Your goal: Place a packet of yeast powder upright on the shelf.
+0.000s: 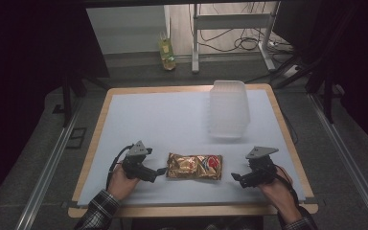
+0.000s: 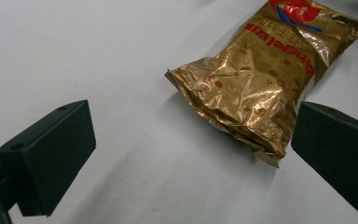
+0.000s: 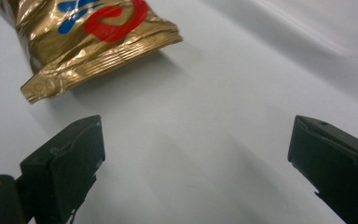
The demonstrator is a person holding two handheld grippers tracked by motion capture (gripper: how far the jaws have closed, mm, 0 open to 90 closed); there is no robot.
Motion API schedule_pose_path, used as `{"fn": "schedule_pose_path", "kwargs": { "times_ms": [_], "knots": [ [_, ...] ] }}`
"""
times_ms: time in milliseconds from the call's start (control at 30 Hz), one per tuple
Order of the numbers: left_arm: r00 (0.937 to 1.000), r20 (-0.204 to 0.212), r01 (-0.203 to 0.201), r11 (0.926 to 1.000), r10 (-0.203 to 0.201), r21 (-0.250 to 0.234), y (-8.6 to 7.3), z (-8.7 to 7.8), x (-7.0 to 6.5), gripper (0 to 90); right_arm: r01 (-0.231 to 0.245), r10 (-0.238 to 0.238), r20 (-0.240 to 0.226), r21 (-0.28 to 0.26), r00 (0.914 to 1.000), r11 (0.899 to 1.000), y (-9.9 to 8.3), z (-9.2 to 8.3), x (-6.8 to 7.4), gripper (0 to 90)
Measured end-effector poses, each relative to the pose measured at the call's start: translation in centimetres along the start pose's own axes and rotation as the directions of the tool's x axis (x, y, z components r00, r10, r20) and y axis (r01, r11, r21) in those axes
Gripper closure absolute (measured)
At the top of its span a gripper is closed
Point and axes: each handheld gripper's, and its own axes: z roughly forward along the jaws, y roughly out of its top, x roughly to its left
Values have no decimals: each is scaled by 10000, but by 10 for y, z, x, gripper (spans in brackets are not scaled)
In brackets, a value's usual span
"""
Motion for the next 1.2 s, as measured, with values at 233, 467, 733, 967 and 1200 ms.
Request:
{"fn": "schedule_pose_path", "kwargs": {
  "times_ms": [233,467,733,967,1200],
  "knots": [
    [9983,-449,-371,9990,382,257,2,-1,-3,15,302,-302,-4,89,9995,9995,-2,2,-1,37],
    [9976,-454,-511,9985,518,175,3,-1,-5,41,184,-184,-33,-99,9998,9998,-2,0,-3,37],
    [9989,-403,-228,9996,234,156,4,-2,-5,47,191,-191,-105,-24,9998,9998,-3,1,-3,37],
    [9979,-277,-581,9978,589,311,7,1,-10,62,165,-166,-172,-14,9997,9999,-3,2,-2,38],
    [9975,-38,-702,9973,703,235,12,3,-16,84,274,-272,-206,67,9994,9996,-3,4,0,38]
  ]
}}
